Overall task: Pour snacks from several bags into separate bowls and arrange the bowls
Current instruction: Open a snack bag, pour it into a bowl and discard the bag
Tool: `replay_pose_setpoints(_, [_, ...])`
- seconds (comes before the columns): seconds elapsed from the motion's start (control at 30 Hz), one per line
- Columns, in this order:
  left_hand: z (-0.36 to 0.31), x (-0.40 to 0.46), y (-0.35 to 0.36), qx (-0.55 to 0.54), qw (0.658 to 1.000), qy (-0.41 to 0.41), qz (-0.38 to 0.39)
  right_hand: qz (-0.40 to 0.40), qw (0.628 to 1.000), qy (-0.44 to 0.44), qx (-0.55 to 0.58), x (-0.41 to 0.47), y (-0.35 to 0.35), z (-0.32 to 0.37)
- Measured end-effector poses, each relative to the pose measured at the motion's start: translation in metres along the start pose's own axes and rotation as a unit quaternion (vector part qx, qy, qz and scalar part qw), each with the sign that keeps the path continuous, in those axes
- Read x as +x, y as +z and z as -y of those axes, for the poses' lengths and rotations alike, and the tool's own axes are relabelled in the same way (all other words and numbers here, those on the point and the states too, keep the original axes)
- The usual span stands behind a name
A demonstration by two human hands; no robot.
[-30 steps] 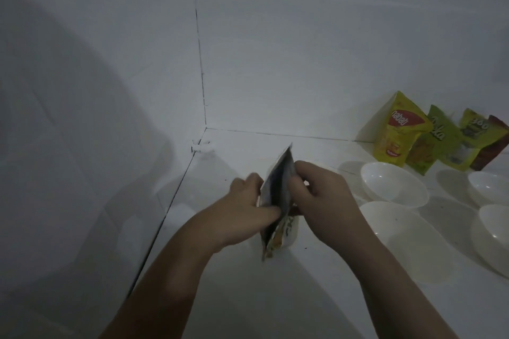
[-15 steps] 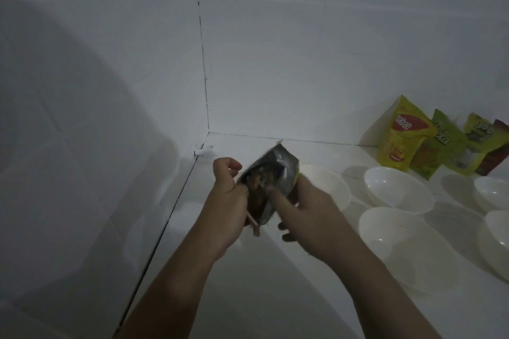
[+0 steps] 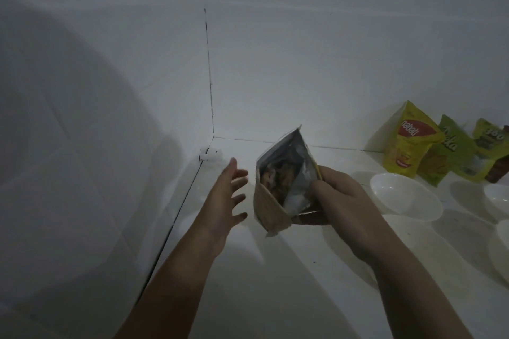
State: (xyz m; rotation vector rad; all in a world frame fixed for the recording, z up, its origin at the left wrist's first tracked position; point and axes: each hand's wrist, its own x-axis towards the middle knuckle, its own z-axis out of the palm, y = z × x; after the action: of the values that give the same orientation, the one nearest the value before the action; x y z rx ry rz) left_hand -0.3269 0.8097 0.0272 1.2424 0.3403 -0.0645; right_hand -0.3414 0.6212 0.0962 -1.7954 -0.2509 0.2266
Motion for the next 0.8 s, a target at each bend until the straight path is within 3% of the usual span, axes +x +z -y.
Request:
replay_pose_setpoints(0.07, [0.019,0.017,-0.003,0.003,0.998,-0.061,-0.03,0.021,1.0,-0.015,0.003,-0.003,-0.003,0.005])
replay_pose_setpoints(0.13, [0.036,0.027,-0.004,-0.05,0.992,-0.113,0.018,0.031,0.999,-0.023,0.008,-0.007,-0.003,0.008])
replay_pose_setpoints(0.23, [0.043,0.035,0.0,-0.061,0.991,-0.115,0.034,0.028,0.999,-0.035,-0.026,-0.006,-0.003,0.007])
replay_pose_setpoints(0.33, [0.036,0.047,0.006,-0.074,0.993,-0.094,0.013,-0.029,0.99,-0.065,-0.118,0.003,-0.01,0.007])
replay_pose_setpoints(0.47, [0.018,0.07,0.019,-0.129,0.988,-0.078,-0.017,-0.134,0.925,-0.131,-0.33,0.017,-0.026,0.003])
replay_pose_setpoints(0.57, [0.004,0.096,0.03,-0.182,0.98,-0.077,-0.022,-0.185,0.894,-0.139,-0.385,0.026,-0.039,0.001])
replay_pose_setpoints(0.7, [-0.01,0.123,0.047,-0.187,0.979,-0.067,-0.036,-0.169,0.874,-0.123,-0.438,0.047,-0.055,-0.002])
replay_pose_setpoints(0.8, [-0.013,0.136,0.059,-0.183,0.98,-0.061,-0.057,-0.093,0.9,-0.078,-0.419,0.065,-0.059,-0.006])
